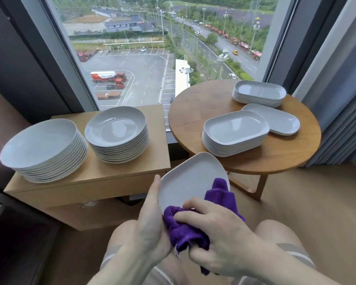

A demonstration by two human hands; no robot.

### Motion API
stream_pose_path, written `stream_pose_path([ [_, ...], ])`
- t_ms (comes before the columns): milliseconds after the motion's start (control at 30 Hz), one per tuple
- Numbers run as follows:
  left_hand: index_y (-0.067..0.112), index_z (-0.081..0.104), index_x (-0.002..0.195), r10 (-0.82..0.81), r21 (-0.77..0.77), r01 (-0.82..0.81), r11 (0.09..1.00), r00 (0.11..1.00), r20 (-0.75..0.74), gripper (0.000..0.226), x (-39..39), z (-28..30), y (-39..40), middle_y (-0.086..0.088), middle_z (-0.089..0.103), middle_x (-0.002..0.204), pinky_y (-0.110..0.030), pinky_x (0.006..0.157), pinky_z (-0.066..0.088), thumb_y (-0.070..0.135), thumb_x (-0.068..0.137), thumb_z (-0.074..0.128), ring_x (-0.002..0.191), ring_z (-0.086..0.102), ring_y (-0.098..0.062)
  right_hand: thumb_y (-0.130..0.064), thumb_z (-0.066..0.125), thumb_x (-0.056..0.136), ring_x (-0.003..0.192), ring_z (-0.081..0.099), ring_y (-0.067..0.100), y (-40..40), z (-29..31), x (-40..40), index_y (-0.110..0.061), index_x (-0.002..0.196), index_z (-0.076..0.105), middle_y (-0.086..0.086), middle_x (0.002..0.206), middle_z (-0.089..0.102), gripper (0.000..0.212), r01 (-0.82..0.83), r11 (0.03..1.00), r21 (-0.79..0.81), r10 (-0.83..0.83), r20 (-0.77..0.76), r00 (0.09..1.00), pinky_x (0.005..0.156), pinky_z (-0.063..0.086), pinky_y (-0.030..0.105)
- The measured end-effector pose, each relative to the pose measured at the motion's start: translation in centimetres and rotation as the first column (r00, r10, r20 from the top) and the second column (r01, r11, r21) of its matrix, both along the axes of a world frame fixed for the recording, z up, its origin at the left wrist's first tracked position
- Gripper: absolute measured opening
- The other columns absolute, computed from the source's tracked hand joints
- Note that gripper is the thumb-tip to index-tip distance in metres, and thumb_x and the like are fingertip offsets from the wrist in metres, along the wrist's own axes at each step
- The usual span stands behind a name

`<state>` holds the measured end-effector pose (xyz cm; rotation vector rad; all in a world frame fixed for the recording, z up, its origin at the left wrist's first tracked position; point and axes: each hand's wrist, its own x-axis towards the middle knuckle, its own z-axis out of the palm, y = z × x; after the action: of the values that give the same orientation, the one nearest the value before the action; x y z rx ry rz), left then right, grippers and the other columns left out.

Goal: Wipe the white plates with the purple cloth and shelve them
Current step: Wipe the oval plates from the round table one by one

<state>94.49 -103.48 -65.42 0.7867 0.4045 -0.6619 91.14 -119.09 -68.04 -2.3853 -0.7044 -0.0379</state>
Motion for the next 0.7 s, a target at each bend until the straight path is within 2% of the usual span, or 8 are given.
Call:
stream_pose_path([
  [100, -0.004, 0.080, 0.101, 0.018, 0.054, -0.017, 0.998, 1.000, -0.006, 0.081, -0.3, -0.5, -0.5, -0.025, 0.075, 0.112, -0.044, 0.078, 0.065, 0.070, 0.093, 0.049, 0.092, 0.077, -0.036, -0.036, 0.065, 0.081, 0.085, 0.056, 0.012, 0.2, -0.5, -0.2, -0.031, 0.117, 0.064, -0.009, 0.111, 0.055, 0.037, 0.040, 0.999, -0.012, -0.039, 0.057, 0.998, 0.075, 0.049, 0.030],
  [200, 0.002, 0.084, 0.085, 0.020, 0.163, -0.021, 0.986, 1.000, 0.008, 0.072, -1.0, -1.1, -1.4, -0.022, 0.077, 0.096, -0.040, 0.071, 0.064, 0.069, 0.087, 0.058, 0.084, 0.077, -0.033, -0.041, 0.064, 0.081, 0.087, 0.059, 0.013, 0.0, -0.6, -0.1, -0.029, 0.121, 0.064, -0.006, 0.111, 0.057, 0.043, 0.114, 0.993, -0.018, -0.111, 0.132, 0.985, 0.073, 0.051, 0.026],
  [267, 0.003, 0.083, 0.096, 0.016, 0.215, -0.020, 0.976, 1.000, 0.020, 0.066, -1.4, -1.2, -1.8, -0.021, 0.078, 0.099, -0.037, 0.068, 0.065, 0.063, 0.092, 0.057, 0.087, 0.078, -0.032, -0.044, 0.063, 0.081, 0.091, 0.061, 0.012, -0.5, -0.6, 0.4, -0.031, 0.126, 0.060, -0.008, 0.116, 0.057, 0.047, 0.201, 0.979, -0.028, -0.194, 0.166, 0.967, 0.072, 0.053, 0.024],
  [367, 0.009, 0.077, 0.120, 0.022, 0.237, -0.035, 0.971, 0.998, 0.056, 0.062, -1.3, -1.6, -2.1, -0.020, 0.075, 0.118, -0.040, 0.090, 0.061, 0.059, 0.100, 0.045, 0.109, 0.074, -0.031, -0.045, 0.058, 0.081, 0.093, 0.060, 0.013, -1.5, -0.8, 1.5, -0.035, 0.129, 0.055, -0.013, 0.118, 0.051, 0.048, 0.315, 0.949, -0.018, -0.309, 0.142, 0.940, 0.069, 0.053, 0.028],
  [433, 0.010, 0.072, 0.127, 0.021, 0.227, -0.040, 0.973, 0.996, 0.087, 0.063, -1.1, -1.8, -1.8, -0.017, 0.074, 0.122, -0.043, 0.098, 0.054, 0.059, 0.100, 0.043, 0.115, 0.072, -0.031, -0.048, 0.052, 0.082, 0.095, 0.059, 0.013, -2.4, -1.0, 2.3, -0.035, 0.130, 0.057, -0.016, 0.117, 0.048, 0.050, 0.399, 0.916, -0.047, -0.392, 0.118, 0.912, 0.069, 0.046, 0.026],
  [500, 0.011, 0.073, 0.123, 0.010, 0.248, -0.044, 0.968, 0.990, 0.137, 0.061, -0.8, -1.9, -1.4, -0.014, 0.077, 0.116, -0.041, 0.093, 0.056, 0.058, 0.102, 0.040, 0.106, 0.075, -0.028, -0.047, 0.054, 0.085, 0.095, 0.058, 0.016, -3.7, -1.1, 3.3, -0.034, 0.131, 0.058, -0.014, 0.116, 0.048, 0.048, 0.498, 0.863, -0.088, -0.492, 0.081, 0.867, 0.072, 0.043, 0.029],
  [633, 0.015, 0.073, 0.109, -0.037, 0.268, -0.016, 0.963, 0.981, 0.191, 0.054, -0.5, -1.8, -0.6, -0.010, 0.080, 0.105, -0.029, 0.067, 0.062, 0.057, 0.103, 0.039, 0.089, 0.079, -0.023, -0.044, 0.055, 0.092, 0.084, 0.059, 0.019, -6.2, -0.9, 4.8, -0.037, 0.122, 0.057, -0.011, 0.105, 0.045, 0.031, 0.565, 0.802, -0.193, -0.584, -0.060, 0.809, 0.074, 0.051, 0.039],
  [700, 0.016, 0.072, 0.114, -0.026, 0.284, -0.038, 0.958, 0.976, 0.216, 0.055, 0.1, -1.7, -0.2, -0.011, 0.079, 0.110, -0.031, 0.071, 0.063, 0.058, 0.102, 0.039, 0.096, 0.078, -0.026, -0.047, 0.052, 0.092, 0.082, 0.058, 0.020, -6.3, -0.8, 4.8, -0.037, 0.117, 0.057, -0.010, 0.102, 0.044, 0.027, 0.548, 0.797, -0.255, -0.580, -0.067, 0.812, 0.073, 0.051, 0.038],
])
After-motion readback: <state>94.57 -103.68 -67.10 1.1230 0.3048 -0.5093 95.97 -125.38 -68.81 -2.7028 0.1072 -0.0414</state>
